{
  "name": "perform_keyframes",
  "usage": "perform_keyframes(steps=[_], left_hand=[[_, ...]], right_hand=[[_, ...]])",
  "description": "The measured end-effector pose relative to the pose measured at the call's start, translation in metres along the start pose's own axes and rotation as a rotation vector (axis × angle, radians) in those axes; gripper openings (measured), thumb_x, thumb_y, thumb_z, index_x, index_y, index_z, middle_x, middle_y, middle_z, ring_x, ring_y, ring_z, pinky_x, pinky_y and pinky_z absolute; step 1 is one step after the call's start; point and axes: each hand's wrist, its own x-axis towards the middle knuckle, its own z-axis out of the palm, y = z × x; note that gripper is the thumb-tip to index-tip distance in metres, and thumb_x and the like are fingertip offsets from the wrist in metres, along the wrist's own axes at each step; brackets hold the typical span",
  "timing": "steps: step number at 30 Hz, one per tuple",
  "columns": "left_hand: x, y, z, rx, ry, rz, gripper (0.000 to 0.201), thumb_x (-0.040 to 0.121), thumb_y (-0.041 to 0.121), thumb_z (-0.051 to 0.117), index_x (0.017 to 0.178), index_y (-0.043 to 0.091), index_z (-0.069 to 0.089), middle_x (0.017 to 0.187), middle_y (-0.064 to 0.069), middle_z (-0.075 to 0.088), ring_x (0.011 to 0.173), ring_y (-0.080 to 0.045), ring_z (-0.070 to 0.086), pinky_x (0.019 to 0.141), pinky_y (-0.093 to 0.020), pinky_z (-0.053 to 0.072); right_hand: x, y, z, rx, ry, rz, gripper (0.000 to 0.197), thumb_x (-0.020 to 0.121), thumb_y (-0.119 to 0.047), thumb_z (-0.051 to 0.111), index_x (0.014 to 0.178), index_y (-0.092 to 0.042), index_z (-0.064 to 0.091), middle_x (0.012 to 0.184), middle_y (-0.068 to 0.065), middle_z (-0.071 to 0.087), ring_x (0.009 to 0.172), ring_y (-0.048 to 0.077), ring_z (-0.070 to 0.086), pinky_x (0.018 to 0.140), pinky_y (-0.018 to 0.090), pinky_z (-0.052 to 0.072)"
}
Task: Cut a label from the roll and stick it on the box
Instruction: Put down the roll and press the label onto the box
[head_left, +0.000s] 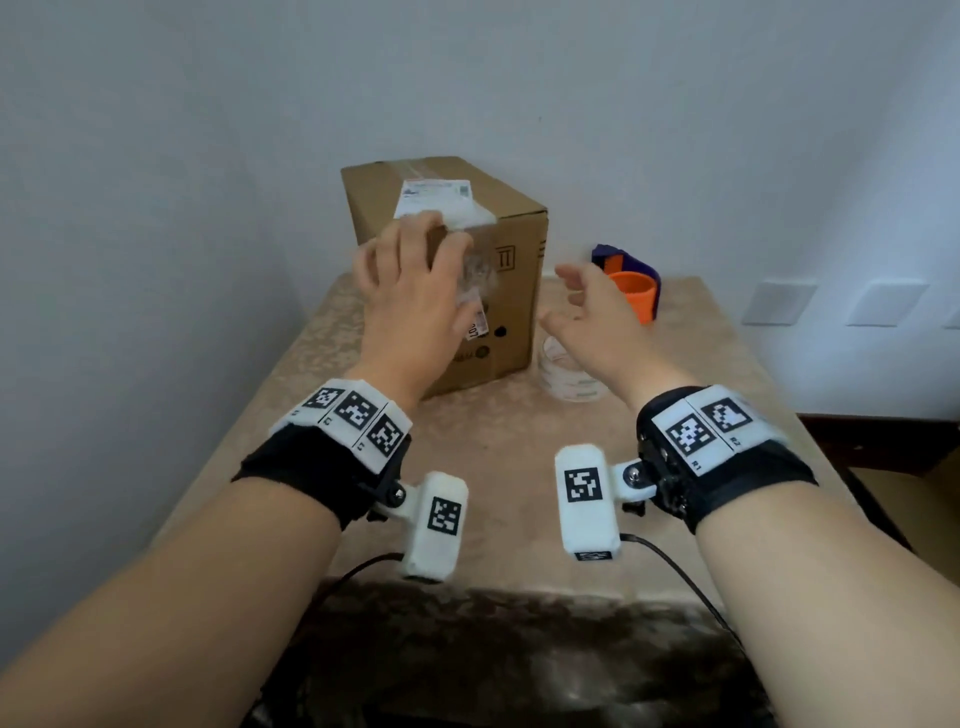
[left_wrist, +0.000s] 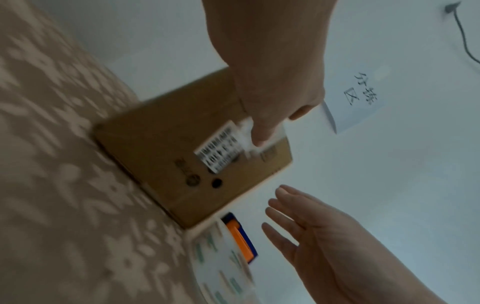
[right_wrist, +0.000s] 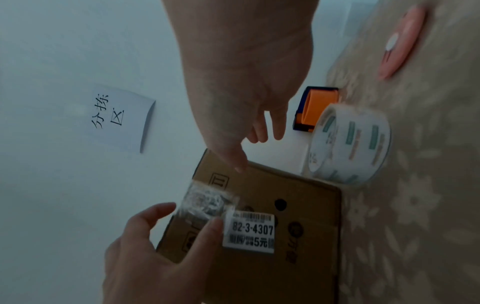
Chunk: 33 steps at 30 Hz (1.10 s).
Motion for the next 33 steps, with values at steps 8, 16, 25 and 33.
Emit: perform_keyframes(steps=[8, 16, 25, 33], left_hand=[[-0.010, -0.032, 0.009, -0.050, -0.080, -0.111, 0.077, 0.076, 0.027, 0.074, 0.141, 0.024, 0.034, 0.156, -0.012, 0.020, 0.139, -0.037, 0.026, 0.113, -0.054, 0.022], [-0.017, -0.050, -0.001, -0.547, 0.077, -0.338, 0.030, 0.082, 0.023, 0.070, 0.103, 0.018, 0.049, 0.152, -0.007, 0.017, 0.140, -0.014, 0.023, 0.115, -0.025, 0.025], [-0.016, -0.072, -0.016, -0.593, 0.123, -0.397, 0.022, 0.090, 0.024, 0.062, 0.093, 0.015, 0.042, 0.140, -0.009, 0.030, 0.113, -0.004, 0.035, 0.083, 0.014, 0.019], [-0.034, -0.075, 0.005, -0.485, -0.074, -0.429, 0.040, 0.080, 0.026, 0.072, 0.103, 0.014, 0.042, 0.134, -0.009, 0.034, 0.115, -0.019, 0.045, 0.105, -0.035, 0.042]], right_hand=[[0.016, -0.014, 0.033, 0.369, -0.015, 0.031, 0.088, 0.086, -0.008, 0.065, 0.148, -0.022, 0.003, 0.152, 0.006, 0.032, 0.132, 0.011, 0.036, 0.111, 0.034, 0.032], [0.011, -0.021, 0.052, 0.242, 0.002, -0.039, 0.058, 0.088, -0.010, 0.059, 0.138, -0.016, 0.031, 0.093, -0.013, 0.048, 0.080, -0.001, 0.053, 0.051, 0.000, 0.043], [-0.005, -0.030, 0.059, 0.164, 0.075, -0.126, 0.057, 0.087, -0.029, 0.064, 0.134, -0.012, 0.035, 0.076, -0.018, 0.046, 0.069, -0.003, 0.050, 0.055, -0.003, 0.040], [-0.005, -0.044, 0.066, -0.089, 0.298, -0.207, 0.075, 0.081, -0.037, 0.069, 0.139, -0.009, 0.031, 0.138, 0.010, 0.035, 0.126, 0.018, 0.038, 0.095, 0.008, 0.025]])
